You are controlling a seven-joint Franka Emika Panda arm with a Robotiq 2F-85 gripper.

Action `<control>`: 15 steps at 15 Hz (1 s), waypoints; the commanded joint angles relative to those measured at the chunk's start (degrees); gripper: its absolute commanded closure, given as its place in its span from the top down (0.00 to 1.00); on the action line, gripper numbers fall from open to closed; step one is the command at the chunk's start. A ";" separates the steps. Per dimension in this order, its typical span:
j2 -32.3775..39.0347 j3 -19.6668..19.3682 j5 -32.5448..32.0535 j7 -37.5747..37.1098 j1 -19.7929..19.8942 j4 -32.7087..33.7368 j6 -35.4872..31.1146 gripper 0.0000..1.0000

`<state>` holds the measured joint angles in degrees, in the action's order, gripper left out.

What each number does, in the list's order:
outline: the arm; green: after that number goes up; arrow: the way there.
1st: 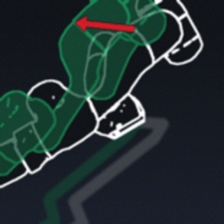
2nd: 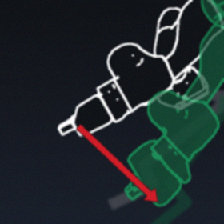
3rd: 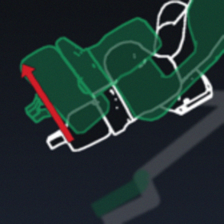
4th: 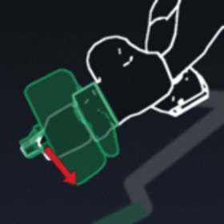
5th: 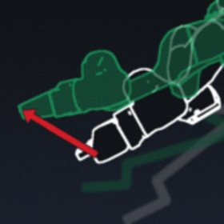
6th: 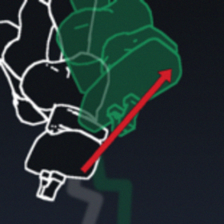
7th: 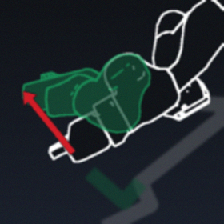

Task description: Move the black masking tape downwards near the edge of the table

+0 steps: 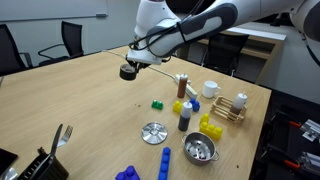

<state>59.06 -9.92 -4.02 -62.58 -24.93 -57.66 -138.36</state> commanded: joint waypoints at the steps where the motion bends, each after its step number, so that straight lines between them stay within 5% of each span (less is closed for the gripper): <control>1: -8.41 -1.65 -0.81 -4.50 -2.70 -13.75 -4.56 0.02; 5: -14.86 -3.53 -1.81 -9.12 -6.01 -24.21 -8.24 0.02; 13: -31.48 -2.90 -15.92 -25.84 -10.69 -48.52 -11.92 0.02; 14: -26.17 -0.13 -14.48 -23.64 -7.75 -40.67 -8.43 0.02; 15: -27.63 0.27 -15.43 -24.75 -7.91 -42.62 -8.55 0.07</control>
<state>31.57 -11.63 -17.77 -86.33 -34.61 -100.51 -147.28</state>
